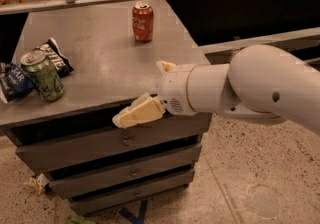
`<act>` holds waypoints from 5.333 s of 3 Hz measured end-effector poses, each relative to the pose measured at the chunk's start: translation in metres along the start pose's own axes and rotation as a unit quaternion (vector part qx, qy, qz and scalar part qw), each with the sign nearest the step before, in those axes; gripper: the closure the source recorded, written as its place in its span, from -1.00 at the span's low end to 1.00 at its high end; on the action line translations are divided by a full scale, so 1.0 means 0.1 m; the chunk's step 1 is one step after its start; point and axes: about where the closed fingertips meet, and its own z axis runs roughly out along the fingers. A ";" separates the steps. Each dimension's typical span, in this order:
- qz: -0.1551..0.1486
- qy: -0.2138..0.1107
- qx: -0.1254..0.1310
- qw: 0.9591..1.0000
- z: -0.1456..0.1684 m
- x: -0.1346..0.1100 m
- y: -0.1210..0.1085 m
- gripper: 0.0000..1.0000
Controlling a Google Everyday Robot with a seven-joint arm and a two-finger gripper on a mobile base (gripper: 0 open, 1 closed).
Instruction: Move green can near coke can
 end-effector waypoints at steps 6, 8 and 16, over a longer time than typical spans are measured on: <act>-0.026 -0.114 -0.035 0.993 1.44 -0.61 0.33 -1.00; -0.035 -0.125 -0.048 0.990 1.76 -0.74 0.34 -1.00; -0.019 -0.086 -0.033 0.996 1.83 -0.79 0.35 1.00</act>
Offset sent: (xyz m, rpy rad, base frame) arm 0.0462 0.0707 -0.0118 0.0883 -0.0829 -0.0424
